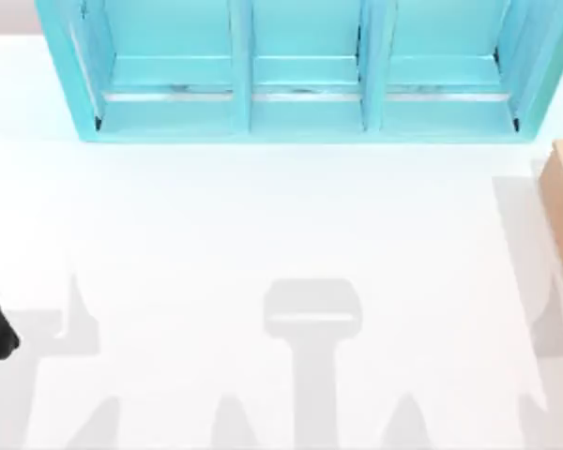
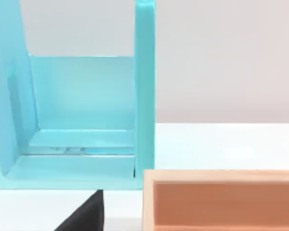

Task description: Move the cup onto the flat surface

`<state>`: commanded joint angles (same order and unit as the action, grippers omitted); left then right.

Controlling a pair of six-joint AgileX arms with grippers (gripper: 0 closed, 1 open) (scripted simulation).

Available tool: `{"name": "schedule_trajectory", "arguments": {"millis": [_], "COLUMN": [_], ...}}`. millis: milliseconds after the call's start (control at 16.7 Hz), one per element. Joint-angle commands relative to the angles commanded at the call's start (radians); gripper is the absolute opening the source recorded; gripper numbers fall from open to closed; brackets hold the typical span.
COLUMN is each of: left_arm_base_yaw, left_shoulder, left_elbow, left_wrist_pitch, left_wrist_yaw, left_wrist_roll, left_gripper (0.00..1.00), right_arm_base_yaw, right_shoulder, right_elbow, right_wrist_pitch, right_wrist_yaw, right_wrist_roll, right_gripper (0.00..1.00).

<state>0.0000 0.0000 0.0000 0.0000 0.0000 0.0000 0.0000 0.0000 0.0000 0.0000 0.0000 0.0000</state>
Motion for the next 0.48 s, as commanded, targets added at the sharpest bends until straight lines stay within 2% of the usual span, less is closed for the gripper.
{"name": "schedule_trajectory", "arguments": {"millis": [240, 480], "left_arm_base_yaw": [0.000, 0.000], "left_shoulder": [0.000, 0.000], "left_elbow": [0.000, 0.000], "left_wrist_pitch": [0.000, 0.000], "left_wrist_yaw": [0.000, 0.000], "left_wrist_roll": [0.000, 0.000], "left_gripper": [1.00, 1.00], "right_arm_base_yaw": [-0.015, -0.089], "right_shoulder": [0.033, 0.219], "right_elbow": [0.028, 0.188], "right_wrist_pitch": [-0.030, -0.204], "right_wrist_yaw": [0.000, -0.002], "right_wrist_roll": [-0.013, -0.079], "right_gripper": [1.00, 1.00]}}
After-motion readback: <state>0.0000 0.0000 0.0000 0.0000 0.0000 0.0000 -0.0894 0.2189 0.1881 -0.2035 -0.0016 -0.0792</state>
